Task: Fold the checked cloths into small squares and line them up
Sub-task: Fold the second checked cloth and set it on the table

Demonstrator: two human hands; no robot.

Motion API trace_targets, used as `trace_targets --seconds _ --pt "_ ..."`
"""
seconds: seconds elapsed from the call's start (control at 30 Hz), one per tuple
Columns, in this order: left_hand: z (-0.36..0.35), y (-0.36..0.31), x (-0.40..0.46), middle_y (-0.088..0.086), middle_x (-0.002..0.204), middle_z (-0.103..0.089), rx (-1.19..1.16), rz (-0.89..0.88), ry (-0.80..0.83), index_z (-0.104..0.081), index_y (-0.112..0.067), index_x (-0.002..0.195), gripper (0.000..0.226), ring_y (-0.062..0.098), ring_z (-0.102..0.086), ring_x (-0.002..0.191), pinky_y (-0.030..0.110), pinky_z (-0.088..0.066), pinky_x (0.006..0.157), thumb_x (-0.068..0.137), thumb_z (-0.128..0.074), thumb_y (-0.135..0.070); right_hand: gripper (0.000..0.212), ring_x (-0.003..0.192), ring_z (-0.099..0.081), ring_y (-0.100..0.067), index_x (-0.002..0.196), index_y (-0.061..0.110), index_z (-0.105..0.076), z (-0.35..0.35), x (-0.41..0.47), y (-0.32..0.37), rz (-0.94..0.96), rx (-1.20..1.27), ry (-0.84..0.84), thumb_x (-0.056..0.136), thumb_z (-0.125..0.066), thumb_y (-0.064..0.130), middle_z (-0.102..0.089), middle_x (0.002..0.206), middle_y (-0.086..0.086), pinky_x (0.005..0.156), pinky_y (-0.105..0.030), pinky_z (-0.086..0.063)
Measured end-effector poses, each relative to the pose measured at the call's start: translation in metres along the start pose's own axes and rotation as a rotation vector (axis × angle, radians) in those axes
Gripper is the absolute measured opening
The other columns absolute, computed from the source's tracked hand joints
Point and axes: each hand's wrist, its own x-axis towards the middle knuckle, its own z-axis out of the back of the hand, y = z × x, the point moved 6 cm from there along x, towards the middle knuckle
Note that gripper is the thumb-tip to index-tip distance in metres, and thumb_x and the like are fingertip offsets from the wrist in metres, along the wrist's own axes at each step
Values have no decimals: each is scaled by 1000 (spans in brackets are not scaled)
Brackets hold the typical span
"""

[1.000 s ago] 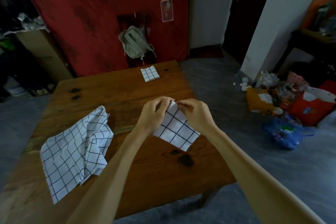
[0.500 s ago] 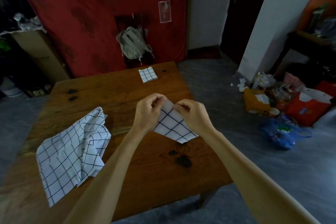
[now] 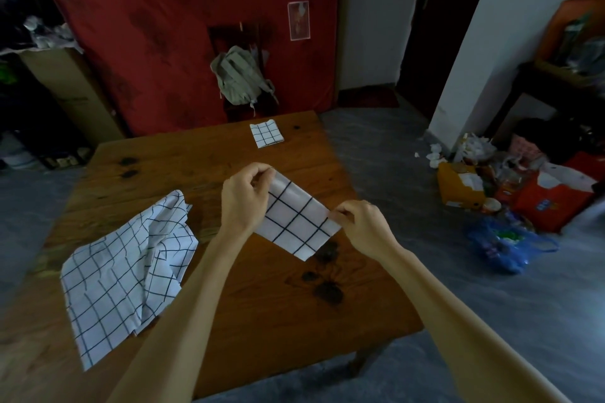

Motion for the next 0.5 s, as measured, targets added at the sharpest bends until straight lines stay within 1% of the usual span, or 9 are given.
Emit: trace_targets --seconds 0.1,0.17,0.2,0.27,0.3,0.37,0.4,0.43,0.5 --pt "-15 -10 -4 -7 74 -63 79 -90 120 -68 -12 97 13 3 -54 54 19 -45 48 94 -57 -17 32 107 -53 -5 124 24 -59 -7 5 5 0 -23 17 95 -56 37 -61 118 11 87 -20 -42" --pt "-28 -19 -8 -6 80 -66 87 -132 205 -67 -14 98 12 5 -58 60 21 -49 54 94 -57 -18 40 105 -53 1 132 27 -52 -10 8 23 26 45 16 95 -56 39 -57 118 17 88 -19 -43" --pt "-32 -24 -10 -8 83 -67 71 -145 236 -67 -15 98 12 3 -59 66 18 -50 58 94 -57 -19 36 95 -55 7 129 24 -55 -9 10 34 44 85 8 96 -56 36 -58 110 18 81 -15 -45" --pt "-35 -29 -12 -11 87 -66 15 -151 269 -67 -16 98 12 -4 -60 74 9 -46 63 94 -58 -21 17 69 -53 8 110 21 -65 -6 15 48 71 136 -31 97 -56 28 -61 84 16 62 -13 -42" --pt "-34 -29 -12 -12 87 -66 -8 -134 283 -67 -17 99 13 -5 -59 76 8 -45 64 93 -58 -25 12 61 -52 5 101 22 -67 -2 16 51 64 171 -55 97 -57 26 -59 74 13 56 -15 -39" --pt "-30 -18 -11 -12 88 -66 -33 -51 322 -65 -21 100 17 -4 -60 77 11 -46 63 92 -59 -34 13 53 -49 1 91 23 -68 5 18 48 -1 294 -82 97 -56 25 -58 66 9 51 -16 -38" --pt "-27 -10 -12 -12 89 -65 -44 10 340 -64 -23 99 18 -1 -60 78 13 -48 64 90 -60 -38 15 54 -52 -1 89 23 -67 9 18 46 -45 371 -83 97 -56 26 -60 67 6 52 -20 -43" --pt "-23 -2 -12 -12 89 -65 -57 66 343 -64 -24 98 19 0 -61 79 18 -50 66 89 -61 -40 15 62 -60 -10 88 22 -67 11 18 44 -92 442 -83 97 -55 26 -64 72 -2 58 -27 -51" --pt "-14 10 -15 -8 85 -65 -95 154 299 -65 -20 93 23 2 -59 73 21 -49 65 87 -63 -42 14 87 -67 -29 91 23 -68 14 18 40 -166 551 -83 97 -56 26 -70 91 -12 79 -46 -58"
